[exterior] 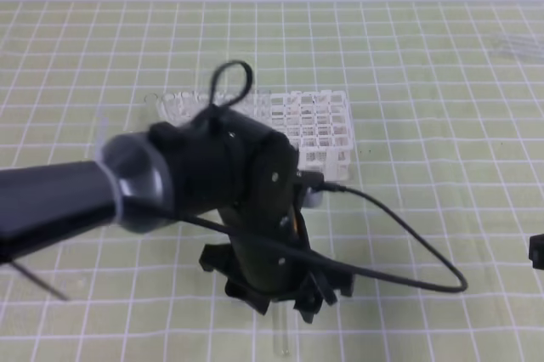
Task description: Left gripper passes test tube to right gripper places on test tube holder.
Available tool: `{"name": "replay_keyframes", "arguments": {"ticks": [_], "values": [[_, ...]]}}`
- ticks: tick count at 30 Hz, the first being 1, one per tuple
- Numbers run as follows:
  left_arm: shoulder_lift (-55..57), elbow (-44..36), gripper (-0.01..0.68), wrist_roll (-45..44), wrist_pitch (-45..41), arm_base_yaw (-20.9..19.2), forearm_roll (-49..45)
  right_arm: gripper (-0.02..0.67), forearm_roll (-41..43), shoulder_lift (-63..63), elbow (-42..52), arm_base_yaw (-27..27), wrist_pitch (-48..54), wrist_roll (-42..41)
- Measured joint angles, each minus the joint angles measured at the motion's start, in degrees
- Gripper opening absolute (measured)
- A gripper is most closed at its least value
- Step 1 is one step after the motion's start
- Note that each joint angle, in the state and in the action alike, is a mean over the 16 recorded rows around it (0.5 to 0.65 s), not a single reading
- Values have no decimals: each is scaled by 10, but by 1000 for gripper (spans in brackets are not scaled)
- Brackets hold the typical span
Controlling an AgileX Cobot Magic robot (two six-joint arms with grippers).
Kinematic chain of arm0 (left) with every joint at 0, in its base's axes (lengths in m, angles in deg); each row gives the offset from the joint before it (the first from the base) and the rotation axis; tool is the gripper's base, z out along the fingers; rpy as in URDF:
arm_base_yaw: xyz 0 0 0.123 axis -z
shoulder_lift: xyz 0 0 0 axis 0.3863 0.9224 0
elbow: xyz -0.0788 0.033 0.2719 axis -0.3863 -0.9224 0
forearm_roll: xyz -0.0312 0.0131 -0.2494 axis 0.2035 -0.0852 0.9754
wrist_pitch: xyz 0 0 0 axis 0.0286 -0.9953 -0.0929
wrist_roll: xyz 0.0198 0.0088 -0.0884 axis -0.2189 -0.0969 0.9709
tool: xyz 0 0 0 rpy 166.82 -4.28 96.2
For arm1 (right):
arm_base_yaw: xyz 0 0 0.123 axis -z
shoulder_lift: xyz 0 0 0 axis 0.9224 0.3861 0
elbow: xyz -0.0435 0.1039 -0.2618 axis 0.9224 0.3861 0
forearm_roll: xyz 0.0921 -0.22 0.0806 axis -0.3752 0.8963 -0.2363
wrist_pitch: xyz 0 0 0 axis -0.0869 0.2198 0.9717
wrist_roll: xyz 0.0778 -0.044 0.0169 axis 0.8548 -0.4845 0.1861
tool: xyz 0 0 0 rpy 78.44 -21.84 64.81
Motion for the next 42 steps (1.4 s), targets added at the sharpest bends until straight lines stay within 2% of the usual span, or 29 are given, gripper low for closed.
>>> {"name": "replay_keyframes", "arguments": {"ticks": [29,35,42], "values": [[106,63,381,8,-56,0,-25,-17,-7,0,0,0,0,-1],[109,63,350,8,-49,0,-26,-17,-12,0,0,0,0,-3],[112,64,263,9,-55,0,-31,-17,-19,0,0,0,0,-6]]}}
